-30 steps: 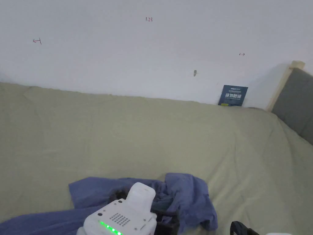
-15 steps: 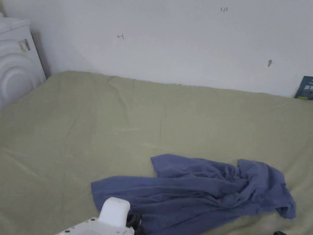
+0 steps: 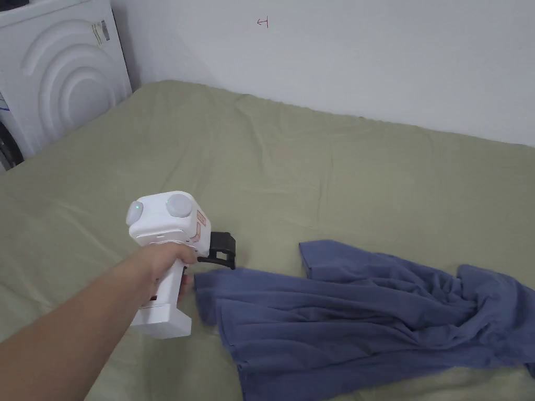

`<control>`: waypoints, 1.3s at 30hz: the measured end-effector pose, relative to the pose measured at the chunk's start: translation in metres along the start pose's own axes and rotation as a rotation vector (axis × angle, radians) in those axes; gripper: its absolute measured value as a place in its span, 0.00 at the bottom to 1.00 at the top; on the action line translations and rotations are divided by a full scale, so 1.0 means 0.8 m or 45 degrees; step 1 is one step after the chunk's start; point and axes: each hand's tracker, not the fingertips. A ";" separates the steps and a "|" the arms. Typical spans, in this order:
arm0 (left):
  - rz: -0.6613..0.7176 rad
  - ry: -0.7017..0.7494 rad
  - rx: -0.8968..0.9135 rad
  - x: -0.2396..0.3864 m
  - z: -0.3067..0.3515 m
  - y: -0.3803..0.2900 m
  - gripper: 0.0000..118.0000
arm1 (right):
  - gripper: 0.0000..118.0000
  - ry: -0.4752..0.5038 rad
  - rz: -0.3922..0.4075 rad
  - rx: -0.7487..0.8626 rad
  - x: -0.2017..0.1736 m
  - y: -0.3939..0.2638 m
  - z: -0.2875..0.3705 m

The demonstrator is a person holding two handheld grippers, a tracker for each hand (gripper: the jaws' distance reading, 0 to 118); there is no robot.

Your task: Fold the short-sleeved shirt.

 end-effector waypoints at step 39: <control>-0.214 -0.035 0.347 -0.025 0.036 -0.117 0.03 | 0.02 -0.062 0.039 -0.008 0.030 0.015 0.004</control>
